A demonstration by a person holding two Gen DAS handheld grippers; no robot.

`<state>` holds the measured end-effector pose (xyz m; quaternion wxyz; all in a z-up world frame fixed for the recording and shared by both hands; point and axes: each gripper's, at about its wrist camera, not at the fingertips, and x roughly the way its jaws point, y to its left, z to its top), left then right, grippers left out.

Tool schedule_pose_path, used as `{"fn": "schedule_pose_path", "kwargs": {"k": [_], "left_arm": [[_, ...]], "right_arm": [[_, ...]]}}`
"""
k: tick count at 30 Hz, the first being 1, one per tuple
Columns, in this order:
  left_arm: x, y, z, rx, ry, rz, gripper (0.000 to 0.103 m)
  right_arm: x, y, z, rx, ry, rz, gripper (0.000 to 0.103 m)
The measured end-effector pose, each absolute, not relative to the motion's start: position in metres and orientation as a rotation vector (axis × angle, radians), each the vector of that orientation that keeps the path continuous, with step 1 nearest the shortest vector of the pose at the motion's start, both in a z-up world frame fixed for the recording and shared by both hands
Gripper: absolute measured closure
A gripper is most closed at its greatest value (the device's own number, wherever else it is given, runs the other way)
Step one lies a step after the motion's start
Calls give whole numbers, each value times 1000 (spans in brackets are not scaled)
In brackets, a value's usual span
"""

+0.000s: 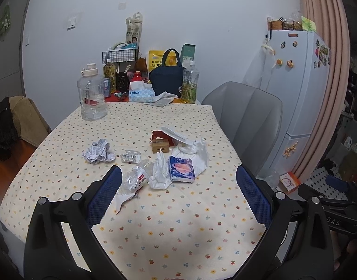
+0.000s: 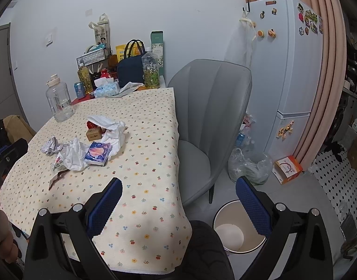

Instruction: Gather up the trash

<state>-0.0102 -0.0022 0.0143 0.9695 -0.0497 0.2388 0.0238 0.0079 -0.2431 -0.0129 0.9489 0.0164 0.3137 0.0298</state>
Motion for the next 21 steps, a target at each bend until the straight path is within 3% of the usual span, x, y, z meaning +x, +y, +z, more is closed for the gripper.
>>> {"fn": "schedule_pose_path", "kwargs": {"k": [21], "left_arm": [[-11,0,13,-103,478,61,6]], "right_arm": [[11,-242,-17,41,650,65,8]]}}
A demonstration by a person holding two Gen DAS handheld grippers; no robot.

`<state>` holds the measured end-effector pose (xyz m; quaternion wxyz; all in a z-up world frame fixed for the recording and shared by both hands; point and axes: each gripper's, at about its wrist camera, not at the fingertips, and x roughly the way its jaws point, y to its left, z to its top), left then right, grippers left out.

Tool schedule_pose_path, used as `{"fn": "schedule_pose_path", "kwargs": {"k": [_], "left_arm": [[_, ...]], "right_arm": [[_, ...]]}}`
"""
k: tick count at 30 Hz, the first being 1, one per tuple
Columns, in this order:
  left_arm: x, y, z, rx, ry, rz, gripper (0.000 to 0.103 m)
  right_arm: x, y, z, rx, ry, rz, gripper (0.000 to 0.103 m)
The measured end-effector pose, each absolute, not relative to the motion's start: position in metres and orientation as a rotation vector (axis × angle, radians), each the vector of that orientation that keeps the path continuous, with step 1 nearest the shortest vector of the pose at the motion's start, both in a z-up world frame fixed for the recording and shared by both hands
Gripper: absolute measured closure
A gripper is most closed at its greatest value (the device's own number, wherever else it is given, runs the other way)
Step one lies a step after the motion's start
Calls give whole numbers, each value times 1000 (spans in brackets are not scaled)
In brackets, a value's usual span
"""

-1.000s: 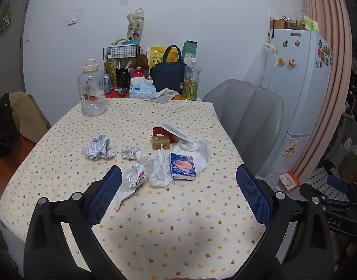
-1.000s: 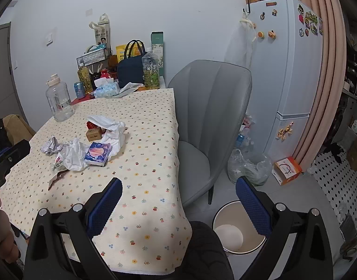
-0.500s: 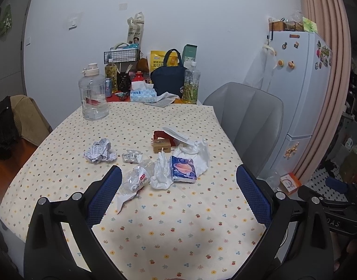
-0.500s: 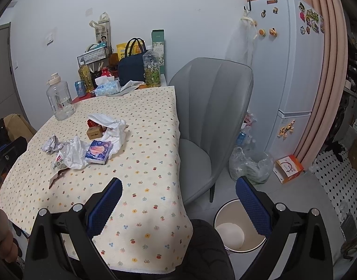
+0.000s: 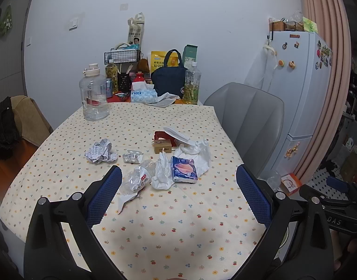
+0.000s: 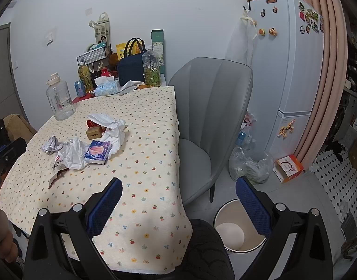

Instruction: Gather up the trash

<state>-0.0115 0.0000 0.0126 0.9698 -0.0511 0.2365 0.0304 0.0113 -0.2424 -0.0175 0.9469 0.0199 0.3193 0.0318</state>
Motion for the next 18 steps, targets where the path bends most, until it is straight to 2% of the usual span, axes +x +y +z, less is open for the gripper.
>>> {"fn": "schedule_pose_path", "kwargs": {"k": [18], "left_arm": [[-10,-1,12,-105,478,57,6]], "right_arm": [[11,-248,-16,55,642,65,8]]}}
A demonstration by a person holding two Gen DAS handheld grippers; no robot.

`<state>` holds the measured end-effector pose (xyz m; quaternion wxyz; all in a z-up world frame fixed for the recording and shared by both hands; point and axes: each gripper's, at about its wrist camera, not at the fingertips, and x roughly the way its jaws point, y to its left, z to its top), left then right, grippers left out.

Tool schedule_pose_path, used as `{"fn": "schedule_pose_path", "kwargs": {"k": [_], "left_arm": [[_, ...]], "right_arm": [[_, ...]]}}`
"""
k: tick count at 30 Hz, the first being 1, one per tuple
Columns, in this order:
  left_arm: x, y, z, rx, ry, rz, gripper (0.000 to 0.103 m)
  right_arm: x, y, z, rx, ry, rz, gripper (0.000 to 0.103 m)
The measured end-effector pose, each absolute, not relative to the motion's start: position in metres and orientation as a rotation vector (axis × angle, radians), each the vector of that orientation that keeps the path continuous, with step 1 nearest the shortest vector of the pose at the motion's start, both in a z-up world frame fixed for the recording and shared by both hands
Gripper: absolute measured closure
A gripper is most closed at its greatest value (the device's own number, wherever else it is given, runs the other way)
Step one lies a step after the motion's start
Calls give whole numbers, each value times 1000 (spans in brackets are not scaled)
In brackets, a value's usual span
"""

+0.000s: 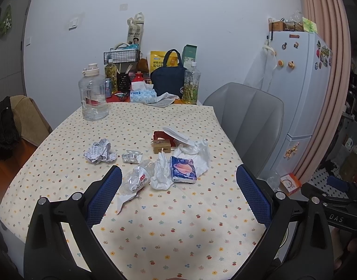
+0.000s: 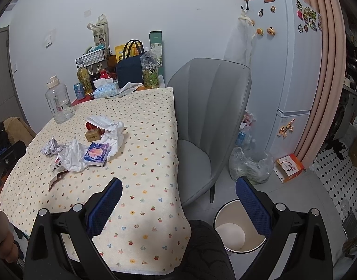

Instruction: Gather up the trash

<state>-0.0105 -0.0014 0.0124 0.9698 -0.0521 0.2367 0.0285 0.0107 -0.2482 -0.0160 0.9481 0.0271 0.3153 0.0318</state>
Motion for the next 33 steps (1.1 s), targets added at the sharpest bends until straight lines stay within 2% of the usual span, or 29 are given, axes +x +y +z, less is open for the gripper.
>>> {"fn": "schedule_pose_path", "kwargs": {"k": [18,33], "left_arm": [[-12,8,11,-125,465,75,6],[-12,57,0,-179,485,160,6]], "right_arm": [[12,-244,-21,57,636,96,7],[38,-212,-29,74,671,202,8]]}}
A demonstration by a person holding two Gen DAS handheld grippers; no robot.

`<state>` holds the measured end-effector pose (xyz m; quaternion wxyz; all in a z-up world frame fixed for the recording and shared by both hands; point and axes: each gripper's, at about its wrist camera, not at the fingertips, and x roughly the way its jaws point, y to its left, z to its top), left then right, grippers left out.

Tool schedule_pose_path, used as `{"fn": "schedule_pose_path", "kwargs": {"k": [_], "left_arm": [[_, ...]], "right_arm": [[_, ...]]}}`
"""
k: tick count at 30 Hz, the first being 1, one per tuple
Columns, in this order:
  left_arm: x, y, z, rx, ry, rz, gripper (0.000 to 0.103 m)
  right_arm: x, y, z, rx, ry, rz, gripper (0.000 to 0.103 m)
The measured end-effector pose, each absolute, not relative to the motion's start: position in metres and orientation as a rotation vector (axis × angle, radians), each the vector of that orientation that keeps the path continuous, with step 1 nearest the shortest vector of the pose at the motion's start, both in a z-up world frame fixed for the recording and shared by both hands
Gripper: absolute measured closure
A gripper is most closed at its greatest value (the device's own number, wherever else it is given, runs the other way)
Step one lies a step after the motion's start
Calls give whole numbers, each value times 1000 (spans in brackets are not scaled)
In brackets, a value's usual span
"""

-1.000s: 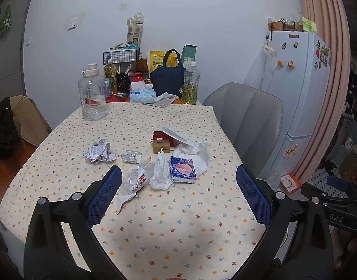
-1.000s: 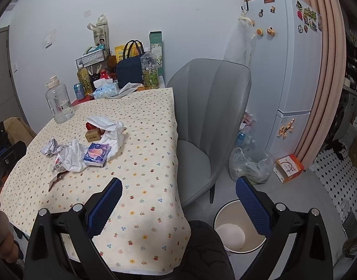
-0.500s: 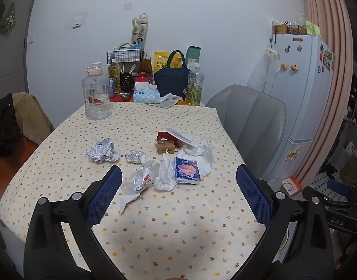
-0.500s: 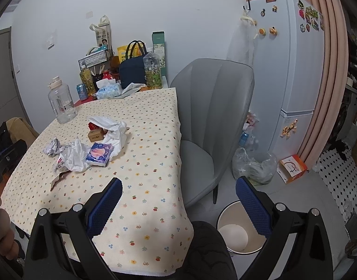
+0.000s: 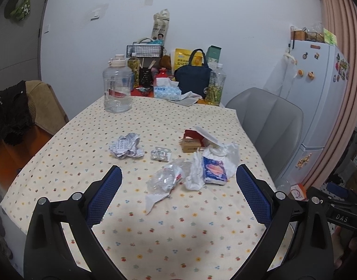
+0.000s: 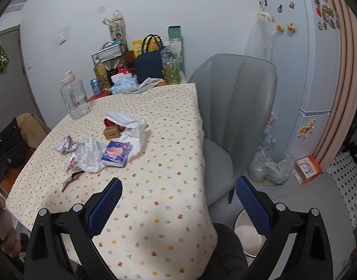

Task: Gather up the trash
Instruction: 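Reach the right gripper to the white tissues and grasp them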

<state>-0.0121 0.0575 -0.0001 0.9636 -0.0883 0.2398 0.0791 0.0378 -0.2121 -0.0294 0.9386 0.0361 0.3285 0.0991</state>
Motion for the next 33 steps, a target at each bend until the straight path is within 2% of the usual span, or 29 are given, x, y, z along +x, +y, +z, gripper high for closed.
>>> {"fn": "schedule_pose_path", "kwargs": {"k": [13,25,28,31,33], "left_arm": [[-5,100,-36,-236,564,218,6],[29,101,-93,-276,746,158,7],[37,101,-101,-275,774,159,13],[46,102,-108,-277,801,165,27],[52,105,-114,-297,826,166,49]], "right_arm": [[54,-164,-45,50,664,335,8],[72,-148,-67,14,709,397,8],[78,-146,-73,28,725,442,8],[83,-141,-76,14,731,460,8],[86,-137,-77,12,732,479,8]]}}
